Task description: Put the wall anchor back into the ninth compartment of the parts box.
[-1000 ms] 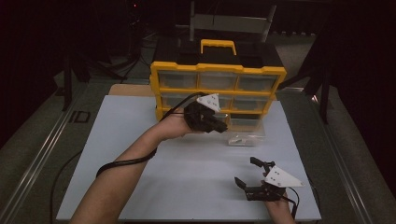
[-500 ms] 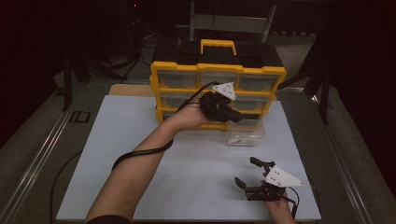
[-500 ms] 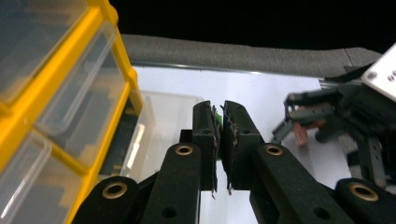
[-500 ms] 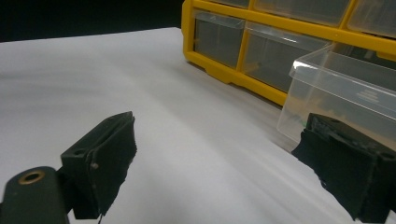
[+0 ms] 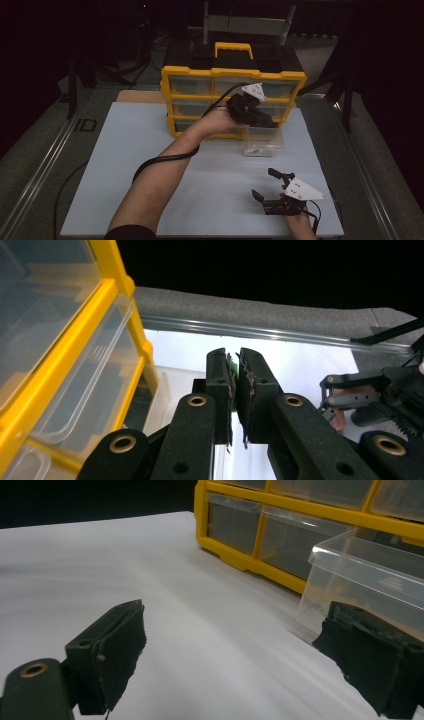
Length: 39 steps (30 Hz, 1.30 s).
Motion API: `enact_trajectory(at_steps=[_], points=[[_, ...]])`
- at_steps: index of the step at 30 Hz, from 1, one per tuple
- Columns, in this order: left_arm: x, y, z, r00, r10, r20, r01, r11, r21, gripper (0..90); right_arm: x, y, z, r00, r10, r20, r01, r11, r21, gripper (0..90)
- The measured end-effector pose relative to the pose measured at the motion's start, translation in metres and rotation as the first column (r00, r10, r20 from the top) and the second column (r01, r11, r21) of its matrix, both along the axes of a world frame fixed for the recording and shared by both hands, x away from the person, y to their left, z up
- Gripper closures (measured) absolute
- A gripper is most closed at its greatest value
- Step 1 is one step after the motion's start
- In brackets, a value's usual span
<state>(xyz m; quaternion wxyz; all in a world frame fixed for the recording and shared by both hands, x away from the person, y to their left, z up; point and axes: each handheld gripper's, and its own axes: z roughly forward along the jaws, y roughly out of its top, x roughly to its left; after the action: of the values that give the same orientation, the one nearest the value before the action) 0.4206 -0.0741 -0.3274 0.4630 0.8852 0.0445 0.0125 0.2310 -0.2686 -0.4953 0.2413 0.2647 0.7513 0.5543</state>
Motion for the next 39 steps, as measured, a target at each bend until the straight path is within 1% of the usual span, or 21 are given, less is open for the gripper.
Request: enact_trajectory(at_steps=[3, 6, 8, 10, 12, 14, 18, 22, 23, 24, 25, 26, 28, 29, 30, 31, 32, 33, 35, 38, 39], points=[[0.002, -0.004, -0.005, 0.9999, 0.015, -0.002, -0.015, 0.9999, 0.003, 84.5, 0.000, -0.001, 0.001, 1.0000, -0.003, 0.002, 0.003, 1.000, 0.010, 10.2], [0.005, -0.010, -0.011, 0.9995, 0.032, -0.008, -0.032, 0.9994, 0.011, 84.4, 0.000, -0.001, 0.000, 1.0000, 0.000, 0.000, 0.000, 1.000, 0.009, 10.2], [0.006, -0.013, -0.015, 0.9993, 0.038, -0.009, -0.037, 0.9991, 0.022, 84.4, 0.000, -0.001, 0.000, 1.0000, 0.002, 0.000, -0.002, 1.000, 0.008, 10.2], [0.007, -0.016, -0.020, 0.9986, 0.053, -0.007, -0.053, 0.9977, 0.043, 84.4, 0.000, -0.001, 0.000, 1.0000, 0.003, 0.001, -0.003, 1.000, 0.009, 10.2], [0.009, -0.019, -0.025, 0.9978, 0.066, -0.003, -0.066, 0.9955, 0.069, 84.4, 0.000, -0.001, 0.000, 1.0000, 0.001, 0.000, -0.001, 1.000, 0.010, 10.3], [0.011, -0.021, -0.031, 0.9957, 0.093, -0.008, -0.091, 0.9912, 0.096, 84.4, 0.000, -0.002, 0.000, 1.0000, 0.002, 0.002, -0.002, 1.000, 0.013, 10.3], [0.016, -0.024, -0.038, 0.9926, 0.121, -0.016, -0.117, 0.9841, 0.133, 84.4, 0.000, -0.001, 0.000, 1.0000, 0.004, -0.001, -0.004, 1.000, 0.010, 10.2], [0.018, -0.026, -0.044, 0.9909, 0.134, -0.012, -0.130, 0.9784, 0.161, 84.4, 0.000, -0.001, 0.000, 1.0000, 0.004, -0.004, -0.004, 1.000, 0.009, 10.3], [0.018, -0.026, -0.046, 0.9901, 0.139, -0.020, -0.134, 0.9762, 0.171, 83.8, 0.000, -0.001, 0.000, 1.0000, 0.004, -0.003, -0.004, 1.000, 0.007, 10.3], [0.019, -0.027, -0.046, 0.9900, 0.137, -0.037, -0.128, 0.9749, 0.182, 83.0, 0.000, -0.001, 0.000, 1.0000, 0.004, -0.006, -0.004, 1.000, 0.008, 10.3], [0.019, -0.027, -0.046, 0.9901, 0.133, -0.046, -0.122, 0.9753, 0.184, 76.8, 0.000, -0.001, 0.000, 1.0000, 0.004, -0.006, -0.004, 1.000, 0.009, 10.3], [0.017, -0.027, -0.046, 0.9889, 0.143, -0.040, -0.133, 0.9724, 0.191, 70.0, 0.000, -0.001, 0.000, 1.0000, 0.003, -0.006, -0.003, 1.000, 0.008, 10.3], [0.016, -0.025, -0.044, 0.9887, 0.142, -0.046, -0.132, 0.9734, 0.187, 57.1, 0.000, -0.002, 0.000, 1.0000, 0.005, -0.005, -0.004, 1.000, 0.009, 10.2], [0.015, -0.024, -0.043, 0.9872, 0.154, -0.040, -0.144, 0.9719, 0.186, 51.3, 0.000, -0.002, 0.000, 1.0000, 0.004, -0.005, -0.004, 1.000, 0.008, 10.2], [0.015, -0.023, -0.042, 0.9863, 0.159, -0.045, -0.148, 0.9719, 0.183, 44.5, 0.000, -0.002, 0.000, 1.0000, 0.003, -0.007, -0.003, 1.000, 0.009, 10.3], [0.014, -0.022, -0.042, 0.9868, 0.157, -0.041, -0.147, 0.9719, 0.184, 38.5, 0.000, -0.002, 0.000, 1.0000, 0.002, -0.007, -0.002, 1.000, 0.009, 10.3], [0.012, -0.020, -0.041, 0.9854, 0.167, -0.031, -0.159, 0.9703, 0.183, 34.2, 0.000, -0.002, 0.000, 1.0000, 0.003, -0.005, -0.003, 1.000, 0.008, 10.2], [0.012, -0.019, -0.040, 0.9851, 0.169, -0.031, -0.161, 0.9699, 0.183, 31.7, 0.000, -0.002, 0.000, 1.0000, 0.004, -0.005, -0.004, 1.000, 0.008, 10.3], [0.009, -0.014, -0.039, 0.9841, 0.175, -0.031, -0.167, 0.9708, 0.172, 25.5, 0.000, -0.002, 0.000, 1.0000, 0.004, -0.006, -0.004, 1.000, 0.007, 10.3], [0.006, -0.008, -0.038, 0.9842, 0.167, -0.059, -0.155, 0.9743, 0.163, 15.5, 0.000, -0.001, 0.000, 1.0000, 0.004, -0.008, -0.004, 1.000, 0.005, 10.2], [0.005, -0.005, -0.039, 0.9863, 0.151, -0.068, -0.138, 0.9767, 0.164, 11.4, 0.000, -0.001, 0.000, 1.0000, 0.003, -0.008, -0.003, 1.000, 0.004, 10.2]])
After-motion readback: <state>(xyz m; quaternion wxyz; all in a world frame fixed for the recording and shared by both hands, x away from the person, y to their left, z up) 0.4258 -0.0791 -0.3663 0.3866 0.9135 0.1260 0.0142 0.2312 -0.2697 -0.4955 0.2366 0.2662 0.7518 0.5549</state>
